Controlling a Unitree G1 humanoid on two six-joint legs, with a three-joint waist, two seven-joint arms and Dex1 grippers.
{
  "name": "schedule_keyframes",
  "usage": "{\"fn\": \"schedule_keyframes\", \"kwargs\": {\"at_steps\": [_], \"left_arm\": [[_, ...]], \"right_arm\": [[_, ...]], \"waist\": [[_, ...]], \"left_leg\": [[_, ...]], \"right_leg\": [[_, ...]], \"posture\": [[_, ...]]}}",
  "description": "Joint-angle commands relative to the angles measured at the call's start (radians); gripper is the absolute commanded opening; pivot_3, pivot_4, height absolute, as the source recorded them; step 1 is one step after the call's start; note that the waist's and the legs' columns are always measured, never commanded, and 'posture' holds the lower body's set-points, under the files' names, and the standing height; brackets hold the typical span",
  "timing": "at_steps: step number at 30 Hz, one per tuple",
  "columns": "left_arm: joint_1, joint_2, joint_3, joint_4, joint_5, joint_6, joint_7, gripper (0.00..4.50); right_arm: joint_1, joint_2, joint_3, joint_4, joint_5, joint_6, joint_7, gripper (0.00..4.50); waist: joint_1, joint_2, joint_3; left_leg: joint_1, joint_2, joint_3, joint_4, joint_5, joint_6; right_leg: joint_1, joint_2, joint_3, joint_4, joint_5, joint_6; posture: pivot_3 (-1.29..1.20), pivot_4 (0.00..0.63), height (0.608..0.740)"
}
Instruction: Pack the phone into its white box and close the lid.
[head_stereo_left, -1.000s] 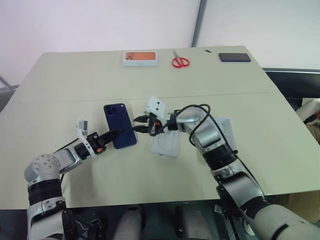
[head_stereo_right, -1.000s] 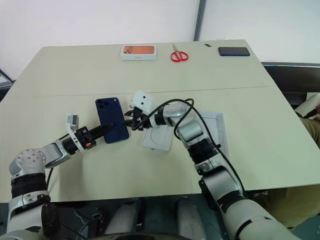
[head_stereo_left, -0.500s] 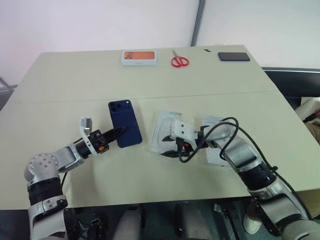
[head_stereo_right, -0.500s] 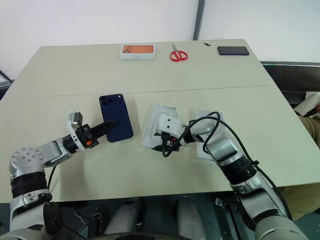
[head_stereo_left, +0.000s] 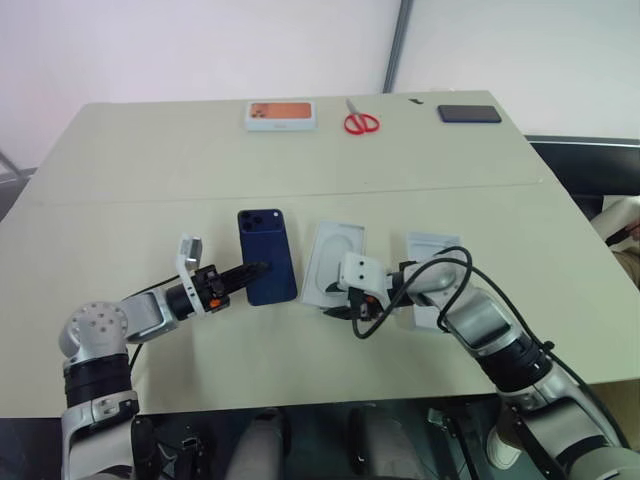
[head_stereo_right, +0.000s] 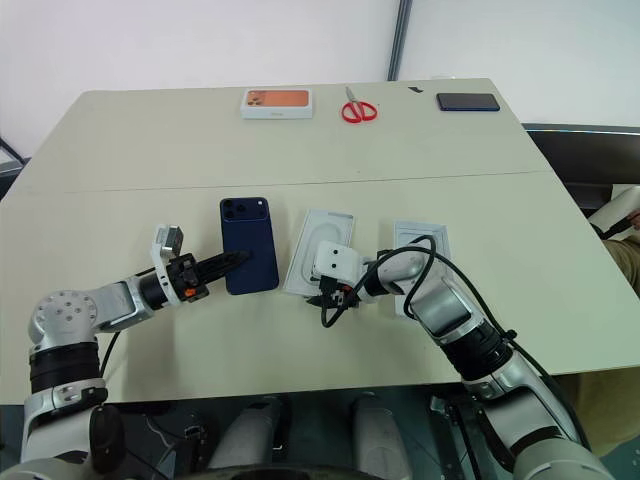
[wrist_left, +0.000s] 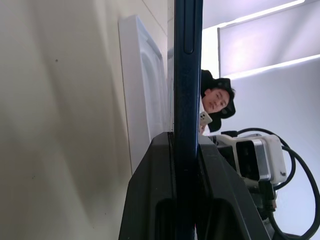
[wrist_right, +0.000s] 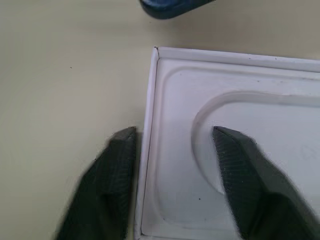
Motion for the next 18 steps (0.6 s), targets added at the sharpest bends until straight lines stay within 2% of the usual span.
{"fn": "schedule_keyframes", "kwargs": {"at_steps": [1,18], "left_arm": [[-0.01,0.012,0.02,-0.042,-0.036,-0.003,-0.003,0.0],[-0.046,0.025,0.055,-0.027,-0.091,0.031,0.042,0.0]], "right_arm": [[-0.005,0.0,0.021,0.002,-0.005,-0.002,-0.002,0.57],[-0.064,0.092,0.076,0.134,-0.045,-0.134,-0.004,0.57]], "waist": [[-0.001,0.0,0.0],[-0.004,0.0,0.0]], "left_leg": [[0.001,0.0,0.0,0.0,0.0,0.0],[0.002,0.001,0.0,0.001,0.0,0.0]], "right_leg": [[0.001,0.0,0.0,0.0,0.0,0.0],[0.001,0.003,0.001,0.001,0.0,-0.001]], "posture": [[0.0,0.15,0.74],[0.0,0.15,0.74]]}}
